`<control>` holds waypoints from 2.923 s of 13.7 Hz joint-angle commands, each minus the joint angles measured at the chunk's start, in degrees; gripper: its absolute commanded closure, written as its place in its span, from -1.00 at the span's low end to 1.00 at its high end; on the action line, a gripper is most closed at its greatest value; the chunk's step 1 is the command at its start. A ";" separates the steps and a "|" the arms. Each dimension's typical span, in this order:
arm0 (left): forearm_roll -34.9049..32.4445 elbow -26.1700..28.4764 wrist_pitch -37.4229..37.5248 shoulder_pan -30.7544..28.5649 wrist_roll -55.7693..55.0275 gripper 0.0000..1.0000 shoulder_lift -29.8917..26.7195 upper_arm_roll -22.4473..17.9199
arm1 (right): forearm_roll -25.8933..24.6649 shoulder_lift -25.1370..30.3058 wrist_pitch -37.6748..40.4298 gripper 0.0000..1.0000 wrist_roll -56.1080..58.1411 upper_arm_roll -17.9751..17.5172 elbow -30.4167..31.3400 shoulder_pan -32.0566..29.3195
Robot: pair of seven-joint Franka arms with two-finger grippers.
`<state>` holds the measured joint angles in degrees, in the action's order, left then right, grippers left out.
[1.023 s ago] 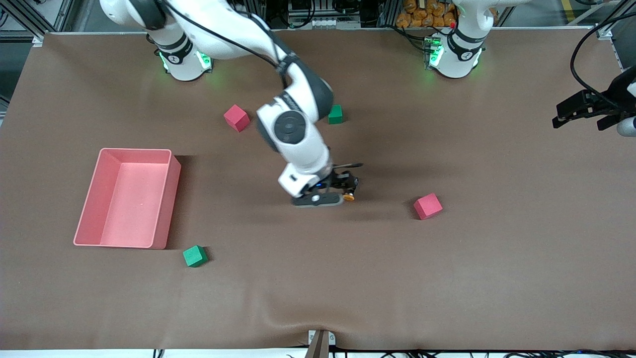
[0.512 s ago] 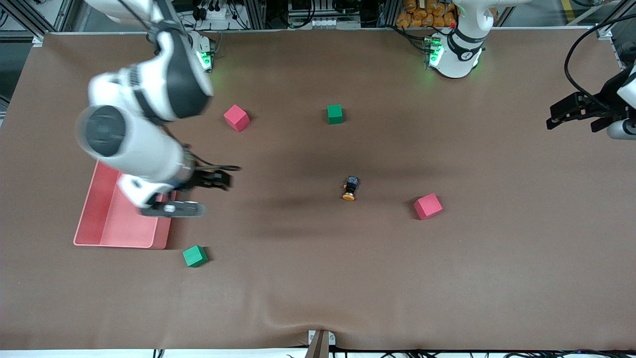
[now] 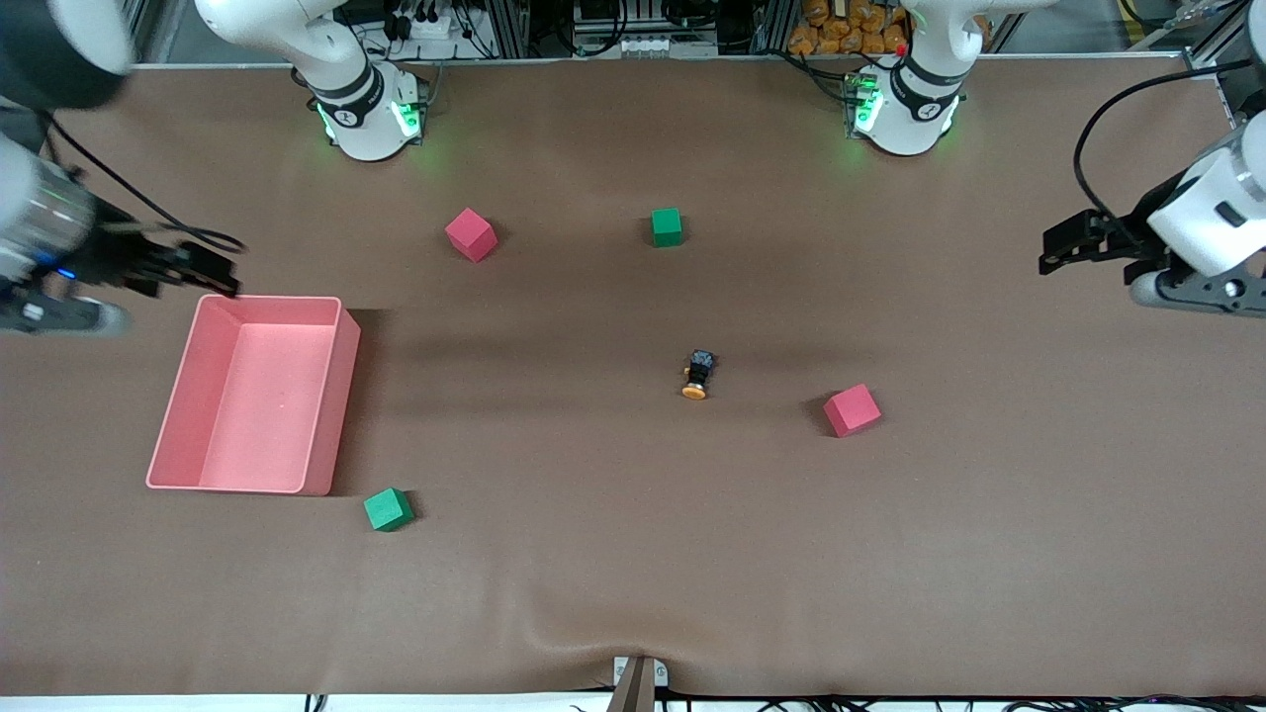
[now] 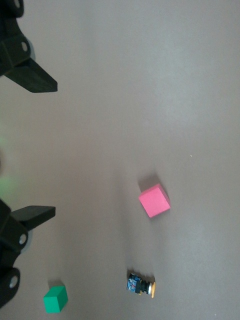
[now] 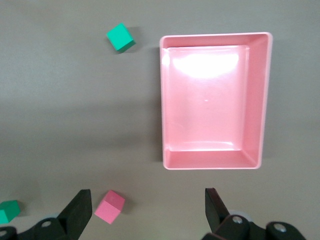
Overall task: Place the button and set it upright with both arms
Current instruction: 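Reach the left gripper down over the yellow button, then close the left gripper around the button's blue base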
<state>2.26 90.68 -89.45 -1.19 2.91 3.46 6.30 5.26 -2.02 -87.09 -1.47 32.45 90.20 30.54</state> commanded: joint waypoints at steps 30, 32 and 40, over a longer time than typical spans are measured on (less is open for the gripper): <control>0.73 -15.27 -20.51 40.83 -24.36 -0.73 46.37 -6.03 | -5.45 3.61 4.91 -1.00 3.75 -33.25 -4.24 -35.37; 0.64 -15.27 -20.51 40.92 -24.36 -0.62 46.46 -6.03 | -5.44 3.25 4.48 -1.00 3.75 -33.42 -4.24 -34.50; 1.52 -15.35 -20.33 40.83 -27.17 0.36 48.04 -5.95 | -5.26 3.16 1.66 -1.00 3.75 -33.42 -4.16 -34.23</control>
<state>2.47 76.54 -110.14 39.12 -23.63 50.92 0.97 0.10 1.39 -85.36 1.74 -0.90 86.75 -3.77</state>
